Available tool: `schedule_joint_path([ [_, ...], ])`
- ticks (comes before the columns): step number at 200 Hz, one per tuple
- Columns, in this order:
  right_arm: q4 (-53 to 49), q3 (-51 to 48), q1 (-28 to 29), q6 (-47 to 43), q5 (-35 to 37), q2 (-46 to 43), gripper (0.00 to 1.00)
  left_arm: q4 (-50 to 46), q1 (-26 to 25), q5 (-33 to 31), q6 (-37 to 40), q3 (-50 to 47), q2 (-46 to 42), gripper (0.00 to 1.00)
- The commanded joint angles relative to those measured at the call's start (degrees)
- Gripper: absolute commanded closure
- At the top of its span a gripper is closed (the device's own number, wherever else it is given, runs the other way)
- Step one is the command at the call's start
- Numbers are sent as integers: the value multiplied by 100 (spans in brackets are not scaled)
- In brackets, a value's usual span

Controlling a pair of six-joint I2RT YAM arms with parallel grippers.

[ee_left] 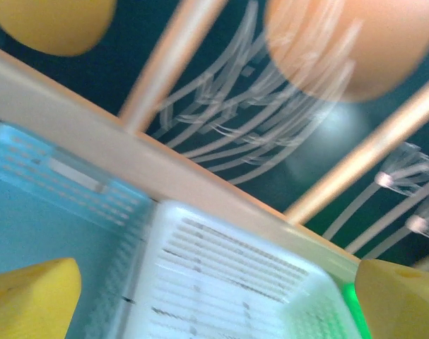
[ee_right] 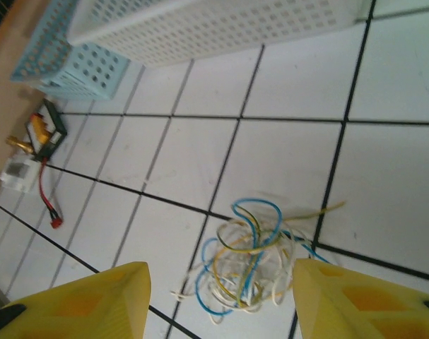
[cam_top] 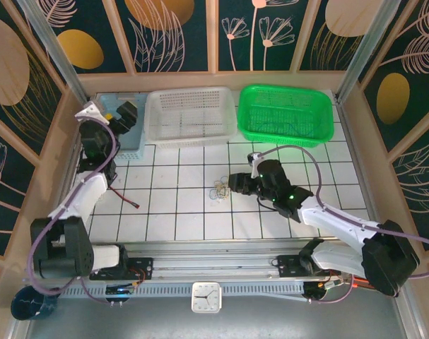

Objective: Untangle the cables

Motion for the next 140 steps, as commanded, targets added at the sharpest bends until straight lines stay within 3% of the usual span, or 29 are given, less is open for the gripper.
schedule_joint_path([
  [1,197,-233,27,95,7,116,45,91,-386,279,-376,-565,-465,1],
  [23,449,-458,21,292,-60,143,44,262,-962,178,-709,-1244,-849,1],
  [51,847,-666,-3,624,-318,287,45,368,-2132,-245,-780,-1962,-1141,1],
  [91,1417,-716,-5,1026,-504,641,51,602,-3564,-1064,-872,-2598,-880,1],
  [113,1602,-612,-23,1156,-589,866,51,641,-3979,-1252,-839,-2632,-560,1],
  [140,1697,-493,-71,1250,-614,1130,52,695,-4073,-1234,-847,-2648,-417,1],
])
